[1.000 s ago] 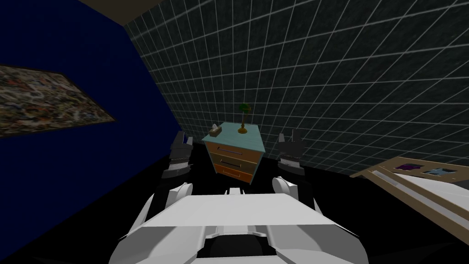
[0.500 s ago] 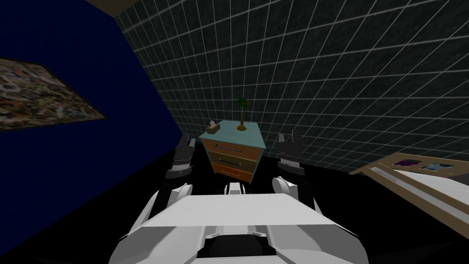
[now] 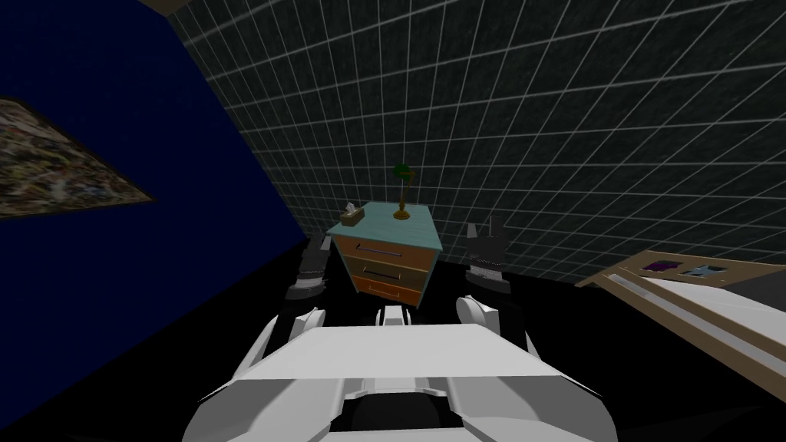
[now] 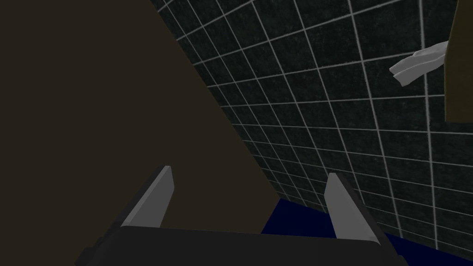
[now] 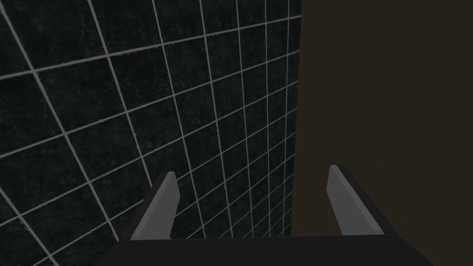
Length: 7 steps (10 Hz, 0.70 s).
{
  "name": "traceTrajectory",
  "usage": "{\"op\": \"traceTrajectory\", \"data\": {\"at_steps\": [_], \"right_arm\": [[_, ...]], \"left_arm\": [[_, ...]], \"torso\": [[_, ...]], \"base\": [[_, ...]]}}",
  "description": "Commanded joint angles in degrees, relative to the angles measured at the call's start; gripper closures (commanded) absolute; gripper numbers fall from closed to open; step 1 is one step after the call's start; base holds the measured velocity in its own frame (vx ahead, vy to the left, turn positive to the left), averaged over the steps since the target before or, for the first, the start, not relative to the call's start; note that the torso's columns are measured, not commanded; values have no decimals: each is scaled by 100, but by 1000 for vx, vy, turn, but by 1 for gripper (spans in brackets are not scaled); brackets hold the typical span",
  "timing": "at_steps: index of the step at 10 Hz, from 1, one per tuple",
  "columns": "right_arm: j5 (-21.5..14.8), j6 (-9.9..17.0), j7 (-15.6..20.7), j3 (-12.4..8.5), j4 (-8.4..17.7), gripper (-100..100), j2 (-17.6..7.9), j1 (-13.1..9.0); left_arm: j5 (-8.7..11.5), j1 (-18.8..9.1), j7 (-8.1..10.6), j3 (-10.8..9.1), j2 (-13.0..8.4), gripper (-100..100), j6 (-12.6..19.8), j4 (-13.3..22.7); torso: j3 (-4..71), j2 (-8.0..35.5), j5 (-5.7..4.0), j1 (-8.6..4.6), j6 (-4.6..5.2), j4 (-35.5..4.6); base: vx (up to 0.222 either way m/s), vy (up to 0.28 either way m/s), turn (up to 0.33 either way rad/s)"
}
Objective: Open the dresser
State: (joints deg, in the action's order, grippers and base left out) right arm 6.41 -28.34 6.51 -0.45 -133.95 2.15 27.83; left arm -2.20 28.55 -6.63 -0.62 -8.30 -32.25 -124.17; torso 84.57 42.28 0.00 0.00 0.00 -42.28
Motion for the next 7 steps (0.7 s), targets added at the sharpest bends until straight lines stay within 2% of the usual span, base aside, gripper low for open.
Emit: {"op": "traceTrajectory", "data": {"at_steps": [1,3,4,6,7], "right_arm": [[0,0,0,0,0,0,0,0],[0,0,0,0,0,0,0,0],[0,0,0,0,0,0,0,0],[0,0,0,0,0,0,0,0],[0,0,0,0,0,0,0,0]], "left_arm": [[2,-22,-75,20,-28,-100,-344,353],[10,-89,-162,32,-58,-100,-712,745],[10,-89,-162,32,-58,-100,-740,784],[18,-157,-254,44,-83,-100,-1100,1151],[18,-157,-254,44,-83,-100,-1151,1231]], "torso": [[0,0,0,-1,0,0],[-3,4,1,2,0,-1],[-1,1,0,0,1,0],[-1,1,0,-1,0,0],[2,-3,-1,-2,0,1]], "base": [[29,-14,-12],[29,-14,-59],[23,-14,-31],[30,-20,-60],[32,-14,-26]]}}
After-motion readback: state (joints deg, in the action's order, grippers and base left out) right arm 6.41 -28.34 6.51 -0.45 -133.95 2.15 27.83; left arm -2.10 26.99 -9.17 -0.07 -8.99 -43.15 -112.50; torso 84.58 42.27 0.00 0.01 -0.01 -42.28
